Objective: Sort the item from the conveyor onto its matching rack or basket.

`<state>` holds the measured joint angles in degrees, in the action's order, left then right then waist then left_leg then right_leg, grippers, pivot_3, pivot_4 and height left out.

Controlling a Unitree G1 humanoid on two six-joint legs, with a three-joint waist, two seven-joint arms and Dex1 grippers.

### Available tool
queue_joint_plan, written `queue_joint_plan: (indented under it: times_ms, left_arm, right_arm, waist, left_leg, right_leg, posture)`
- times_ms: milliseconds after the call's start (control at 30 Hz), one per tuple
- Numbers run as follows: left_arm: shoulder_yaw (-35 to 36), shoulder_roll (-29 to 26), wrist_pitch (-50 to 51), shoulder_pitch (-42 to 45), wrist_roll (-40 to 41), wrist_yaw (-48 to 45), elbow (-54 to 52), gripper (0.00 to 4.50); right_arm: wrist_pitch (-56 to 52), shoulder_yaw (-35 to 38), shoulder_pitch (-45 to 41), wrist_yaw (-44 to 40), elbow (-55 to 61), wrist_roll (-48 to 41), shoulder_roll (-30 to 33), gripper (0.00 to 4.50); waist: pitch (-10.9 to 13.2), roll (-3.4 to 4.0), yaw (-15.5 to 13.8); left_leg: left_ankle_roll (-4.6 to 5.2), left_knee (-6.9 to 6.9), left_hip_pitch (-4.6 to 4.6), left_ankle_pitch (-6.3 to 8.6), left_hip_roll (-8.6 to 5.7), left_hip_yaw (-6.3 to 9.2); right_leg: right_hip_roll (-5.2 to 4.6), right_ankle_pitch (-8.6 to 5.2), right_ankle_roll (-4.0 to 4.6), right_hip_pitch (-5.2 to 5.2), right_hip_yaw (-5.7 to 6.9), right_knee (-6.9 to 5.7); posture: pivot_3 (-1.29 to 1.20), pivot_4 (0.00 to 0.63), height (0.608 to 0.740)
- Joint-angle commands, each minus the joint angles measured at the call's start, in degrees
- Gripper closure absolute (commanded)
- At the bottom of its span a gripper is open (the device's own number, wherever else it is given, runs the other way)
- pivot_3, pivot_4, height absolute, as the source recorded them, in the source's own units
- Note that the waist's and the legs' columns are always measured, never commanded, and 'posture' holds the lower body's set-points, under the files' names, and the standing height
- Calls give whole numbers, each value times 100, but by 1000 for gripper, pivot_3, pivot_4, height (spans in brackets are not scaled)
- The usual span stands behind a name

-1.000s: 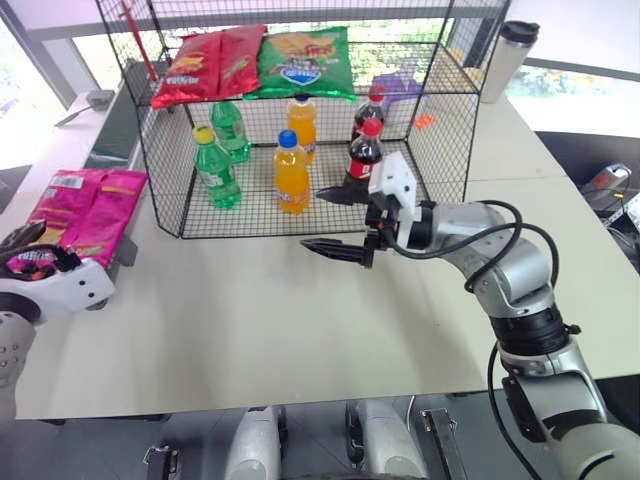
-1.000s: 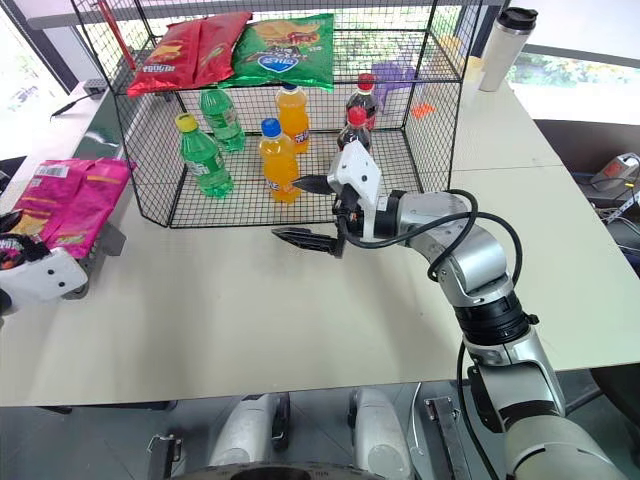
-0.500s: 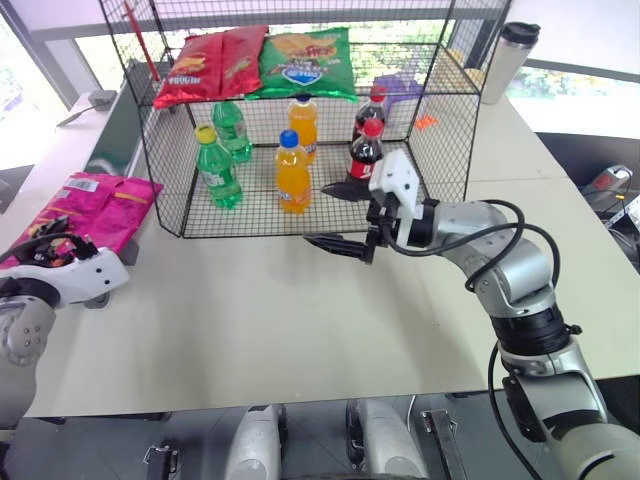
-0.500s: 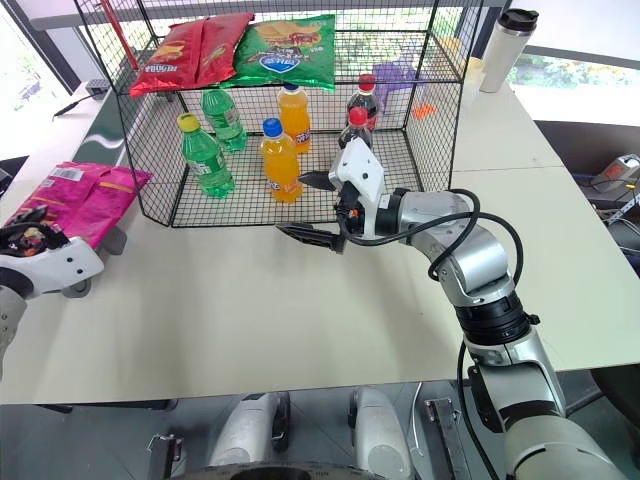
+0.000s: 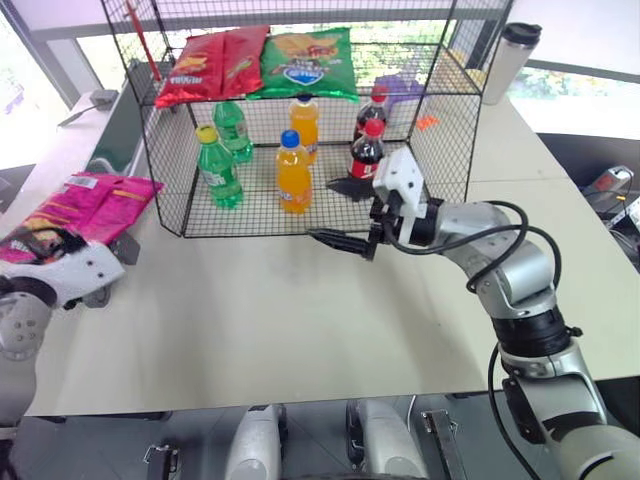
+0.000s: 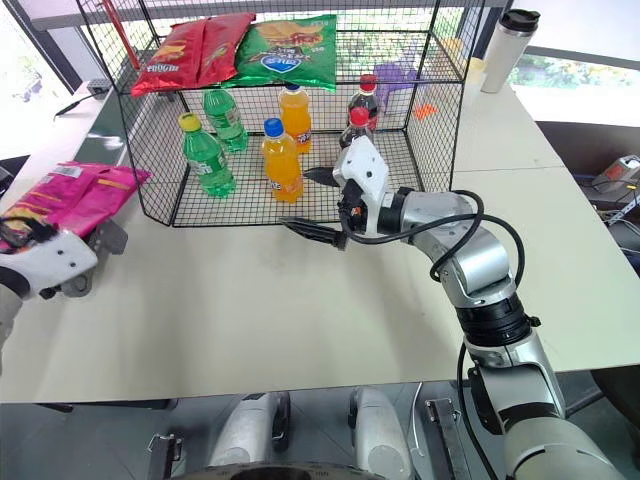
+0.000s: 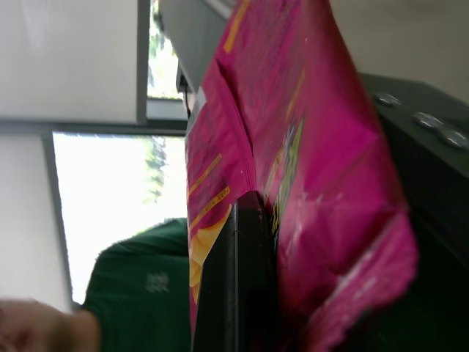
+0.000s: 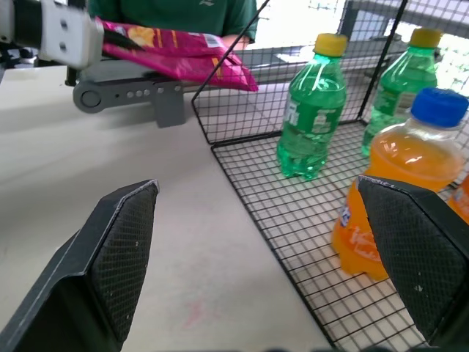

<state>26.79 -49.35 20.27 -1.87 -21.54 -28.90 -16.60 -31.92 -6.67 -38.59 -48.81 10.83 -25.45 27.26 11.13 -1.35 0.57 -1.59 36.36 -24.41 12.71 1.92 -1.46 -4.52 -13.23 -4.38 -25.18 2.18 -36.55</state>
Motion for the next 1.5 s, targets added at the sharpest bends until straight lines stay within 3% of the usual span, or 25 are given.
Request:
queue_joint_plan:
  times_ms: [33, 167, 367, 467, 600, 733, 1033, 1267, 1500]
  left_arm:
    - [1406, -405, 1824, 977, 1341, -975, -819, 4477]
    - [2653, -1334, 4034, 2035, 2912, -2295, -931, 4477]
    - [3637, -2412, 5965, 2333, 4703, -3808, -907, 4477]
    - [3364, -2669, 6531, 2891, 5487, -3859, -730, 4477]
    - [2321, -2670, 7130, 4014, 6290, -3471, -266, 4477]
    - [1626, -2219, 7187, 5046, 6803, -3078, -49, 4477]
    - [291, -1565, 6434, 5717, 7369, -2749, 320, 4477]
    - [-246, -1401, 5747, 5727, 7491, -2791, 524, 4477]
    - [-620, -1325, 5232, 5598, 7543, -2898, 582, 4477]
  right_arm:
    - [53, 478, -141, -54, -62, -223, 117, 0]
    - [122, 794, -237, -3, -294, -349, 73, 0]
    - [-144, 1269, -482, 84, -475, -923, -68, 0]
    - [-226, 1241, -475, -46, -461, -1011, -5, 0]
    - [-88, 1025, -244, -119, -295, -854, -21, 0]
    - [4, 947, -60, -65, -145, -841, -107, 0]
    - [96, 1051, -211, -263, -130, -1018, -65, 0]
    - [384, 840, -490, -361, -337, -929, -325, 0]
    - [-34, 880, -962, -640, -368, -1595, -529, 0]
  waist:
    - [2, -8, 1]
    - [0, -18, 63]
    - [3, -11, 61]
    - [2, -13, 19]
    - [4, -9, 12]
    - [3, -11, 26]
    - [3, -11, 27]
    - [4, -10, 36]
    - [4, -11, 15]
  left_leg:
    - [0, 3, -1, 0, 0, 2]
    - [0, 19, 5, 0, -2, 6]
    - [0, 11, 23, 0, -2, 8]
    - [-1, 16, 27, 0, -2, 14]
    - [-1, 28, 33, 0, -5, 18]
    - [-1, 32, 40, 0, -6, 22]
    - [0, 47, 36, 0, -6, 21]
    - [0, 49, 35, 0, -6, 20]
    - [0, 50, 34, 0, -6, 21]
  right_leg:
    - [1, 2, -3, 2, 2, -1]
    - [5, 2, -6, 10, 0, -11]
    - [8, -4, -6, 8, -3, -42]
    - [10, -8, -2, 12, -2, -46]
    - [10, -12, -2, 28, -5, -44]
    - [13, -12, -8, 38, -7, -48]
    - [13, -12, -11, 39, -10, -54]
    - [13, -13, -11, 38, -11, -55]
    - [13, -12, -11, 39, -11, -55]
  posture:
    - [0, 150, 740]
    - [0, 150, 740]
    - [0, 150, 740]
    - [0, 150, 740]
    - [0, 150, 740]
    - [0, 150, 740]
    - [0, 150, 740]
    - [0, 150, 740]
    - [0, 150, 740]
